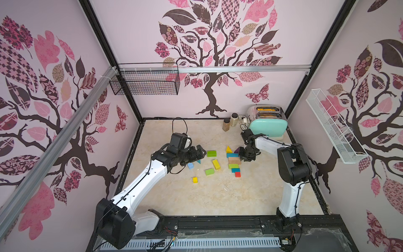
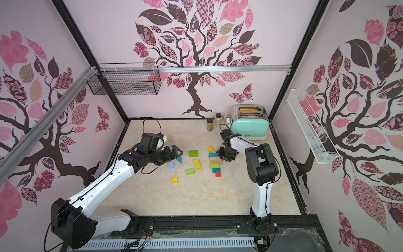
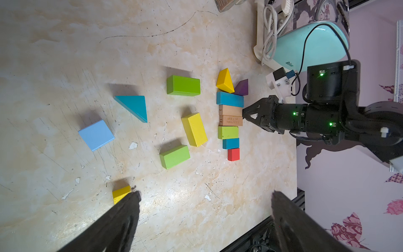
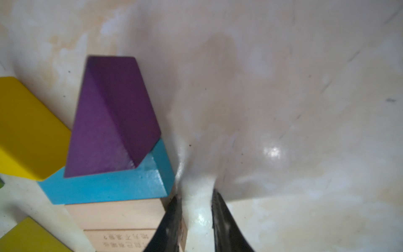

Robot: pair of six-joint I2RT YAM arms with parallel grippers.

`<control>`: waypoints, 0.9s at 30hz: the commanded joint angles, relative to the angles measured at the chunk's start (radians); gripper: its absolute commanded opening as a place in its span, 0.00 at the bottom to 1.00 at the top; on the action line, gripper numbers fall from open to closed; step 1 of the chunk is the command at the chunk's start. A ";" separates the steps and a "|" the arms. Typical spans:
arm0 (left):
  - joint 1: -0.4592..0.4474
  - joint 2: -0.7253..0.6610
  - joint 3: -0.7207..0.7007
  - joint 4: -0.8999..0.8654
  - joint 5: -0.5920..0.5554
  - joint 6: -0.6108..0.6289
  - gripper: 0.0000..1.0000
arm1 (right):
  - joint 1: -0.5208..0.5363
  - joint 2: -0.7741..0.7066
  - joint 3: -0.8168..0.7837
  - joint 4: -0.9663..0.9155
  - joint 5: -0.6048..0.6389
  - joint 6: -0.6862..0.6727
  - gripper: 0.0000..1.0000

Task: Assemble a carrot with building blocks
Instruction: Adjust the building block at the center of the board.

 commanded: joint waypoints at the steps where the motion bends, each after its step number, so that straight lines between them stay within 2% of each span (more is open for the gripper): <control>1: 0.005 -0.013 -0.008 0.014 0.008 0.002 0.98 | 0.006 -0.046 0.000 -0.006 0.041 0.010 0.30; 8: 0.005 -0.021 -0.010 0.016 0.008 0.001 0.98 | 0.011 -0.153 0.000 -0.025 0.106 0.012 0.36; 12: 0.004 -0.024 -0.015 0.022 0.008 -0.001 0.98 | 0.054 -0.175 0.013 -0.067 0.110 -0.021 0.35; 15: 0.004 -0.034 -0.019 0.021 0.001 -0.008 0.98 | 0.127 -0.165 0.009 -0.080 0.077 -0.045 0.27; 20: 0.004 -0.048 -0.027 0.029 -0.002 -0.018 0.98 | 0.248 -0.130 -0.010 -0.048 0.059 -0.040 0.03; 27: 0.004 -0.048 -0.028 0.022 0.000 -0.020 0.98 | 0.320 -0.059 0.025 -0.038 0.078 -0.040 0.00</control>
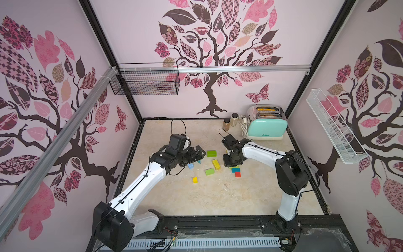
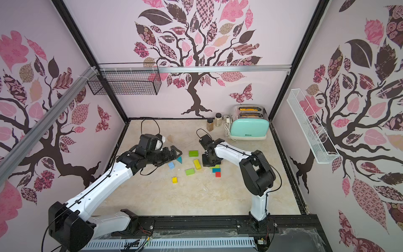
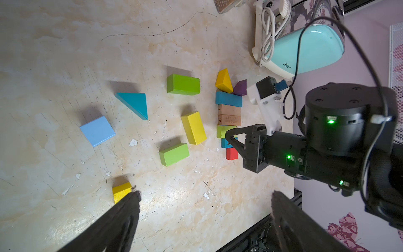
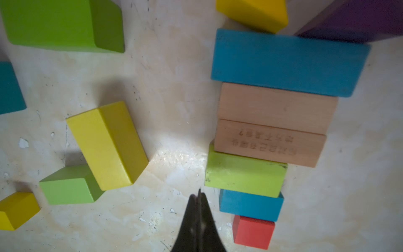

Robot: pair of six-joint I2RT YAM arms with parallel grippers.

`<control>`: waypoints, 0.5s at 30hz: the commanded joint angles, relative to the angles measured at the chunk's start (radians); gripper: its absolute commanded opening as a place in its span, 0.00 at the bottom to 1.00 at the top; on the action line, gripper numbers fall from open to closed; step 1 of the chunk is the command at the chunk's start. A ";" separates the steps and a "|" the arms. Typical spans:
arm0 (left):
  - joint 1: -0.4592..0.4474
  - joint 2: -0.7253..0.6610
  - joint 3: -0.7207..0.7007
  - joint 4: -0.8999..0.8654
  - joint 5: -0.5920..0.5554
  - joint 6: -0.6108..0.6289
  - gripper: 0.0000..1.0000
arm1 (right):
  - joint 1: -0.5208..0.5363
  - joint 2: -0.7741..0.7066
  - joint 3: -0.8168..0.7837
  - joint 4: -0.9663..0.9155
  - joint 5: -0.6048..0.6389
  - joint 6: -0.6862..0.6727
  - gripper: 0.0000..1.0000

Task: Assemble a carrot with building blocks
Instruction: Adjust the building block at the center of the board.

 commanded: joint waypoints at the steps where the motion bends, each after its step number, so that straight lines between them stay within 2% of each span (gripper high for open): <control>1: 0.004 -0.013 -0.004 0.017 0.001 -0.001 0.98 | -0.001 0.037 0.030 0.005 0.024 -0.005 0.00; 15: 0.005 -0.006 -0.002 0.012 0.002 0.002 0.98 | 0.012 0.094 0.071 0.009 0.039 -0.016 0.00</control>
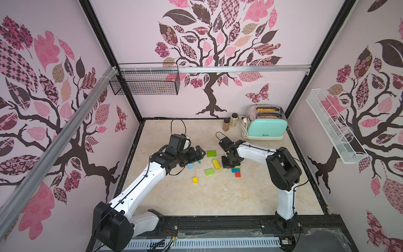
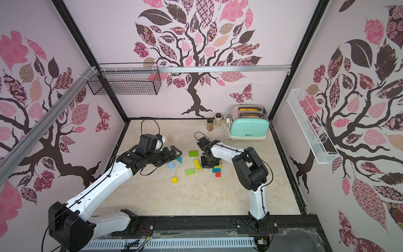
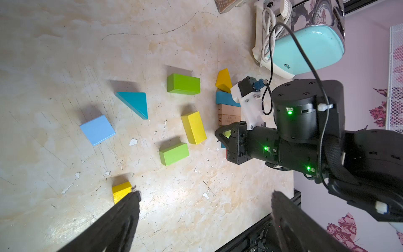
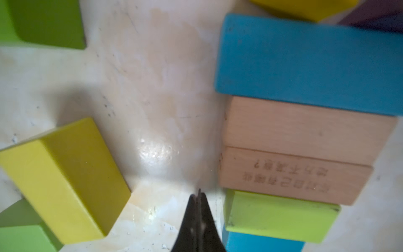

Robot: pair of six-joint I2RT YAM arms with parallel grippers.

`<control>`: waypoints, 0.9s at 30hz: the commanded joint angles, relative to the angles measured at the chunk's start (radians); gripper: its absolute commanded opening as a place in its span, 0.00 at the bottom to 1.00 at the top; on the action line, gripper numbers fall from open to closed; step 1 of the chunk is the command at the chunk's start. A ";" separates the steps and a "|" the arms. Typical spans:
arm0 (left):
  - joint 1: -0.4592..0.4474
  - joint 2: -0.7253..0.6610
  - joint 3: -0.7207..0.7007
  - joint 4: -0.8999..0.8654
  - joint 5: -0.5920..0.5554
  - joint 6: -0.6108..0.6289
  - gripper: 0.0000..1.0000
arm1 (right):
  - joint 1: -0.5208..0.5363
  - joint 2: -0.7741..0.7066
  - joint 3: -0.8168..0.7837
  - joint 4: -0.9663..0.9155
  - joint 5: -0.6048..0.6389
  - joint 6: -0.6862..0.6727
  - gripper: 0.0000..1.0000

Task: Assemble a carrot with building blocks
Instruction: Adjust the building block at the center of the board.

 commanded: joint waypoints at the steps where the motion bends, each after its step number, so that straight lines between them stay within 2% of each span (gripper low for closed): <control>1: 0.004 -0.006 -0.004 0.014 0.002 0.004 0.98 | 0.005 0.002 0.031 -0.003 0.012 -0.017 0.00; 10: 0.004 0.000 -0.006 0.027 0.000 0.005 0.98 | 0.007 -0.098 0.044 -0.053 0.007 -0.039 0.00; 16: 0.004 0.009 -0.009 0.037 0.004 0.003 0.98 | 0.025 -0.097 -0.009 -0.058 -0.030 -0.037 0.00; 27: 0.005 0.012 -0.009 0.032 0.009 0.004 0.98 | 0.040 -0.083 -0.071 -0.023 0.027 -0.017 0.00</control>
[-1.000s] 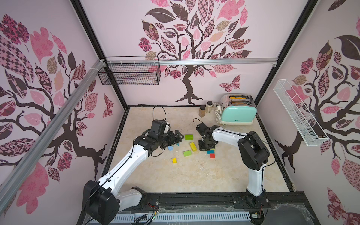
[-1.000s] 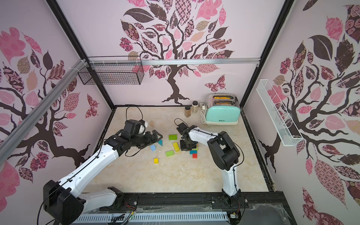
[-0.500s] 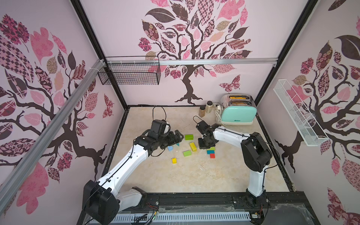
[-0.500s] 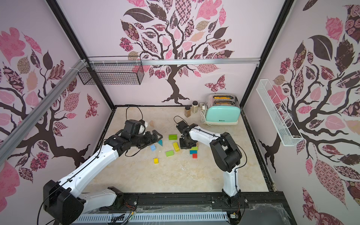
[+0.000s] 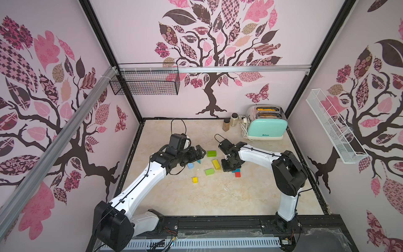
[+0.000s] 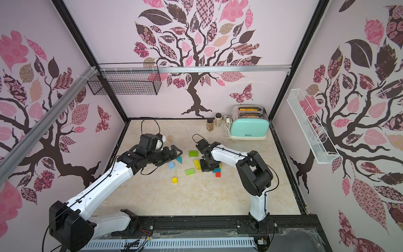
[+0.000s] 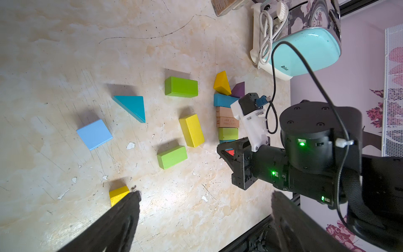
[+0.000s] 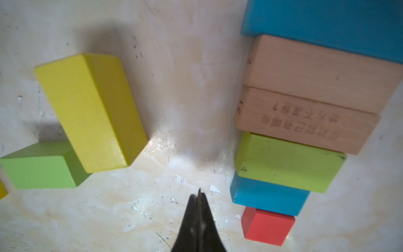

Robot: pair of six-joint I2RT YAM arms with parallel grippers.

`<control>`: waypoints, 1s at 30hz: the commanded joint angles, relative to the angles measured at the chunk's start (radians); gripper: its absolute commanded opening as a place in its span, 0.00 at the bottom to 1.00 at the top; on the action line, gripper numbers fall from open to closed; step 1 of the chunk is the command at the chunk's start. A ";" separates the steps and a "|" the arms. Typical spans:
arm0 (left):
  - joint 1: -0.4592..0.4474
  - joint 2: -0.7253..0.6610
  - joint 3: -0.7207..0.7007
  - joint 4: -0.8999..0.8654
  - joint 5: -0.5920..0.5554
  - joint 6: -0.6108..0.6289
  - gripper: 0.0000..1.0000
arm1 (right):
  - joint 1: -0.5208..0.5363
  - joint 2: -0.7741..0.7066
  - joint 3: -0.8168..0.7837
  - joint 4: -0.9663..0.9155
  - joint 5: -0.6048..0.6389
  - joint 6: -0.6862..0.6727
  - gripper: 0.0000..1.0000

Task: Assemble a carrot with building blocks
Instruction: Adjust the building block at the center of the board.

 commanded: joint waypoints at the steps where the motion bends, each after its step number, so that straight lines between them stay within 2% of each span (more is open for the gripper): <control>1: 0.004 0.004 -0.009 0.012 0.008 0.005 0.98 | 0.002 0.011 -0.004 0.012 0.043 0.013 0.00; 11: 0.004 0.015 -0.007 0.014 0.014 0.006 0.98 | 0.002 0.009 -0.020 0.010 0.083 0.023 0.00; 16: 0.004 0.015 -0.008 0.015 0.015 0.007 0.98 | 0.002 0.003 -0.018 0.013 0.049 0.011 0.00; 21: 0.004 0.006 -0.008 0.015 0.013 0.008 0.98 | 0.004 -0.059 -0.003 -0.022 0.026 0.002 0.01; 30: 0.004 -0.003 -0.008 0.020 0.004 0.002 0.98 | -0.026 -0.199 -0.080 -0.121 0.103 0.036 0.06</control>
